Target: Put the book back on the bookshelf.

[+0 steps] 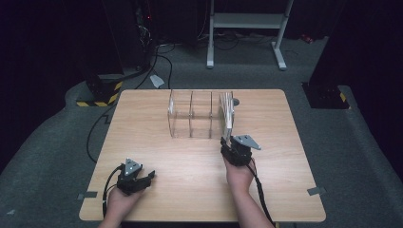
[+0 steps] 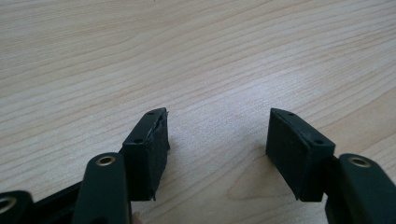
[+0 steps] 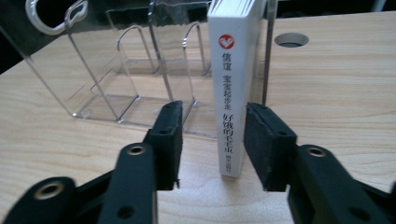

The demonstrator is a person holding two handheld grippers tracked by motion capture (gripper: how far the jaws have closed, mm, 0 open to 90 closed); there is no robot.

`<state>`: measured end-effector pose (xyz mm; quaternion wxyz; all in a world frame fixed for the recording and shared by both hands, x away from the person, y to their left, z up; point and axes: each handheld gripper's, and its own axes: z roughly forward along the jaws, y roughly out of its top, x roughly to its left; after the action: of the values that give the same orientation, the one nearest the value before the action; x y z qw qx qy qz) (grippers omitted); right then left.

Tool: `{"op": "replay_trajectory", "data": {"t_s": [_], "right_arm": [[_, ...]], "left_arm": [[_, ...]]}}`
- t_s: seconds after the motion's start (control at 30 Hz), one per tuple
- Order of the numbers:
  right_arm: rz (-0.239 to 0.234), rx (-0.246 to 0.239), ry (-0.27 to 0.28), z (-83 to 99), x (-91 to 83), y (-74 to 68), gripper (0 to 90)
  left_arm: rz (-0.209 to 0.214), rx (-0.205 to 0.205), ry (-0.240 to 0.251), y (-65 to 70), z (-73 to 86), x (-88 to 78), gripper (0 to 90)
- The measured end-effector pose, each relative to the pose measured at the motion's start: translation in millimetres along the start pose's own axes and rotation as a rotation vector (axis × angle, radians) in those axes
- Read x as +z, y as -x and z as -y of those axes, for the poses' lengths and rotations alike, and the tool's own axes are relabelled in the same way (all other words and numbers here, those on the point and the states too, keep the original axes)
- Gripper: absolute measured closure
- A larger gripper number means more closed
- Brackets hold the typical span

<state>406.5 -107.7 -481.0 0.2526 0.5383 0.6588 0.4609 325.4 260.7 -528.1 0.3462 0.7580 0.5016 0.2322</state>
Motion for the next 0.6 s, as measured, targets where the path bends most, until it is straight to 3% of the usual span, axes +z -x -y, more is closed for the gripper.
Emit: {"op": "replay_trajectory", "data": {"t_s": [0.33, 0.6], "right_arm": [[-0.055, -0.091, -0.011, 11.1, -15.3, 7.3, 40.9], [-0.041, -0.112, -0.053, 28.7, -32.3, 34.6, 37.3]], "left_arm": [[0.003, 0.007, -0.001, 0.4, -0.1, 0.1, 36.7], [0.003, 0.004, -0.001, 1.6, -0.1, 0.4, 35.1]]}}
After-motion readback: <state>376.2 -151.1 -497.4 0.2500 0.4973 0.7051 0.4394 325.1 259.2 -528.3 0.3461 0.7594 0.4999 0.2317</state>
